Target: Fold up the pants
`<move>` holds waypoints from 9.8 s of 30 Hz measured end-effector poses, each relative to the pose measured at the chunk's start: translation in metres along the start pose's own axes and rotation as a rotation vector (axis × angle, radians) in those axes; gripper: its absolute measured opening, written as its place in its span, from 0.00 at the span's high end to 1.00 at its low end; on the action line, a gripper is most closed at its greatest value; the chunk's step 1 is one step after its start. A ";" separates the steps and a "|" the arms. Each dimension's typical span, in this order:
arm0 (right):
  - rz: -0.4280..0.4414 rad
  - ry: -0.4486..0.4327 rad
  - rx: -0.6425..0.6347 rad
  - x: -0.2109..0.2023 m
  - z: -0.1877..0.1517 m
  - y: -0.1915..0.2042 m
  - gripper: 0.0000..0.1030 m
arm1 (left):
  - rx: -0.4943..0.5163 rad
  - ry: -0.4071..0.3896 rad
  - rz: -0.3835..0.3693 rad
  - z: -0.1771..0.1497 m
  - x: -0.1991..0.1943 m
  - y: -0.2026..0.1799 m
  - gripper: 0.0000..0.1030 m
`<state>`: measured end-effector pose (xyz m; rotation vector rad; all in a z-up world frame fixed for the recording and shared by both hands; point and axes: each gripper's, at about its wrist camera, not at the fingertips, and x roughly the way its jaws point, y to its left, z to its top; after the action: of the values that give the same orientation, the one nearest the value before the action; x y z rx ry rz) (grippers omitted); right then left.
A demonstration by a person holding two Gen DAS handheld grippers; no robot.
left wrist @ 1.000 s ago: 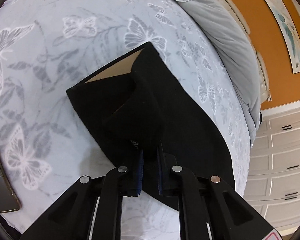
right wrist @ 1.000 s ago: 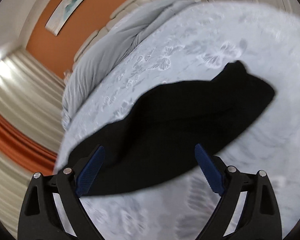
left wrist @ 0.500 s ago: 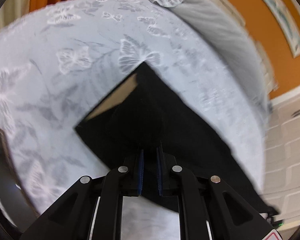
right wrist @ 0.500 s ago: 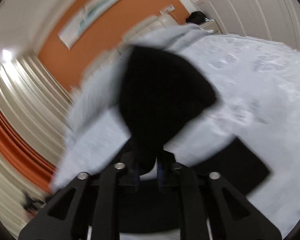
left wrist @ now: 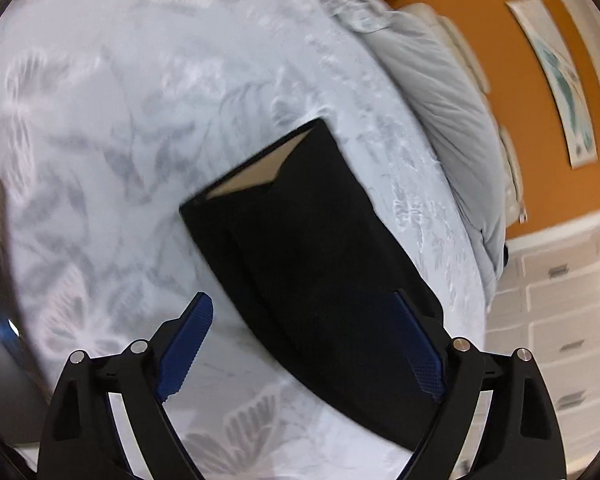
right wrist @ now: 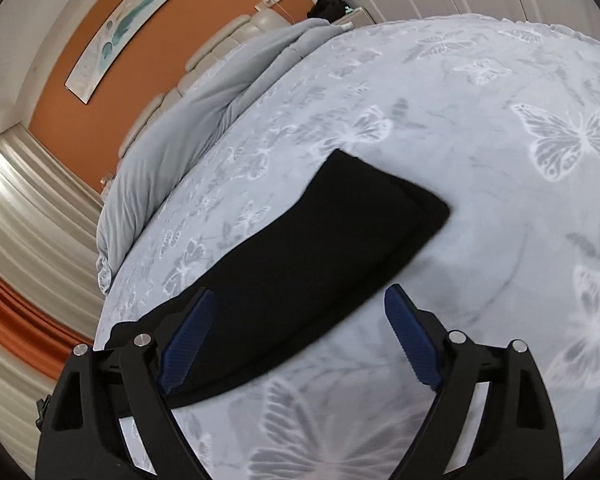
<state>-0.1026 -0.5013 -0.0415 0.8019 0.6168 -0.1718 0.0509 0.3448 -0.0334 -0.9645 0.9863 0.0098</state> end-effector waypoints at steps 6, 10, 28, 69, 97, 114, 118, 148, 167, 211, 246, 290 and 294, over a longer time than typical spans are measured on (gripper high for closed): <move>-0.045 -0.018 -0.072 0.005 -0.028 0.039 0.17 | 0.052 0.000 0.015 0.008 0.024 -0.024 0.93; -0.033 -0.036 -0.148 -0.005 -0.036 0.064 0.15 | 0.200 -0.104 0.048 0.006 -0.005 -0.053 0.95; -0.236 0.032 -0.069 0.054 0.035 -0.003 1.00 | 0.257 -0.074 0.303 0.000 0.027 -0.029 0.94; -0.158 -0.009 -0.441 0.024 0.037 0.105 0.79 | 0.599 -0.130 0.488 -0.126 0.099 -0.124 0.23; -0.182 0.079 -0.437 0.128 -0.023 0.194 0.46 | 0.830 -0.245 0.522 -0.176 0.116 -0.142 0.17; -0.370 0.021 -0.430 0.074 0.083 0.031 0.91 | 0.866 -0.328 0.496 -0.187 0.123 -0.152 0.16; -0.436 -0.020 -0.402 0.080 0.089 0.009 0.90 | 0.890 -0.286 0.516 -0.188 0.138 -0.152 0.16; -0.188 -0.033 0.010 0.045 0.030 0.012 0.86 | 0.707 -0.185 0.360 -0.161 0.111 -0.142 0.16; 0.150 0.193 -0.766 0.154 -0.124 0.398 0.86 | 0.704 -0.249 0.381 -0.147 0.090 -0.142 0.16; -0.005 0.186 -0.813 0.124 -0.162 0.334 0.12 | 0.696 -0.221 0.364 -0.148 0.094 -0.140 0.16; 0.013 0.103 -0.938 0.085 -0.173 0.310 0.08 | 0.522 -0.336 0.373 -0.102 0.059 -0.113 0.16; -0.066 0.136 -0.550 0.139 -0.110 0.252 0.16 | 0.200 -0.279 0.391 -0.035 0.068 -0.048 0.17; -0.067 0.111 -0.557 0.131 -0.106 0.251 0.16 | 0.151 -0.320 0.401 -0.041 0.060 -0.046 0.17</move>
<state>0.0486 -0.2407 -0.0178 0.2531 0.7515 -0.0117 0.0768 0.2647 -0.0518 -0.5914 0.8540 0.4083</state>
